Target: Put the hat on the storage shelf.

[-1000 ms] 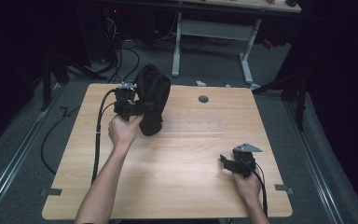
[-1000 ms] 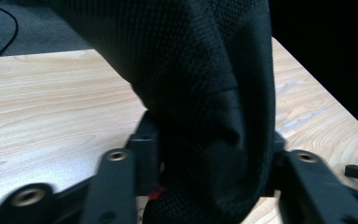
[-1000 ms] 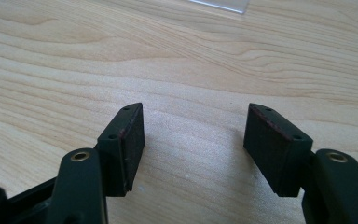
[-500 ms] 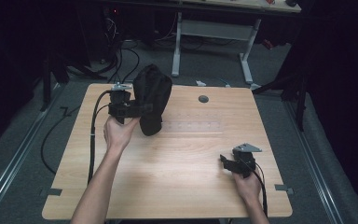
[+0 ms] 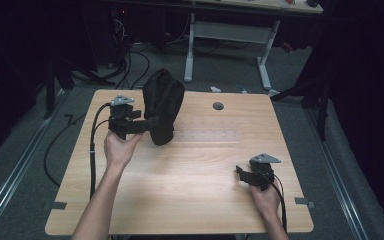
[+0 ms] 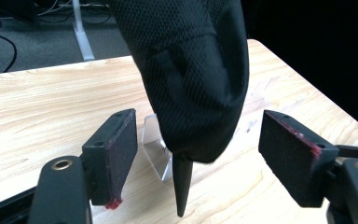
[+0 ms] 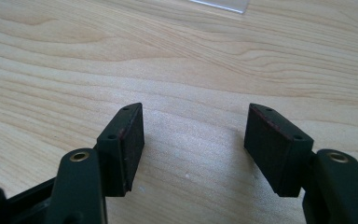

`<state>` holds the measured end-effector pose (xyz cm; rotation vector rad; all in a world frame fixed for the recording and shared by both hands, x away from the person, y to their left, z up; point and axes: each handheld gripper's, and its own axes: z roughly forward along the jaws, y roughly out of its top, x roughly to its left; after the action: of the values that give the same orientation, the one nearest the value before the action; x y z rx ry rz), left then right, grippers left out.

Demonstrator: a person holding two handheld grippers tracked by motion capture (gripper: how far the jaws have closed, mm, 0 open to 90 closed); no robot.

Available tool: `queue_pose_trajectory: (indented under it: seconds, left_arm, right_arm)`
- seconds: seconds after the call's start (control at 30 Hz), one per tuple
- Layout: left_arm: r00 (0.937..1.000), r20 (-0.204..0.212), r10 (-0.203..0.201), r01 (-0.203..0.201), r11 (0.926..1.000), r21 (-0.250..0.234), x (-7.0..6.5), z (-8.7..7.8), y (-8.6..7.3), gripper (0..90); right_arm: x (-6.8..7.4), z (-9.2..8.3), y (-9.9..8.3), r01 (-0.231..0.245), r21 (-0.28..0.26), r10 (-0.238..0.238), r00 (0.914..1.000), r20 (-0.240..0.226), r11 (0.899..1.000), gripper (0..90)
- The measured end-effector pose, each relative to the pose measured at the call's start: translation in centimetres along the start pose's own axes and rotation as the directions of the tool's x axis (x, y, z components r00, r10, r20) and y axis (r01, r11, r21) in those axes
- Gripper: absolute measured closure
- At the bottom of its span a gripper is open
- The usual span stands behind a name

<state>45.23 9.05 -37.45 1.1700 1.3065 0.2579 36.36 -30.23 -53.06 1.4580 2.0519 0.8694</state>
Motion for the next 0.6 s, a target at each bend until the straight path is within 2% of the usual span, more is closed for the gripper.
queue_pose_trajectory:
  seconds: [0.1,0.33,0.6]
  left_arm:
    - [1.0,0.003,0.009,-0.009,1.0,-0.001,0.3,-0.6,-0.3,28.7]
    - [1.0,0.001,0.0,0.0,1.0,-0.004,1.6,-2.1,-1.1,29.1]
    - [0.9994,0.004,-0.034,0.034,0.9993,-0.013,3.2,-3.5,-2.3,29.6]
  right_arm:
    - [0.0,0.0,0.0,0.0,0.0,0.0,1.0,0.0,1.0,38.2]
    - [0.0,0.0,0.0,-0.001,0.0,0.001,1.0,0.0,1.0,38.2]
    - [0.0,0.0,0.0,-0.001,0.0,0.001,1.0,0.0,1.0,38.1]
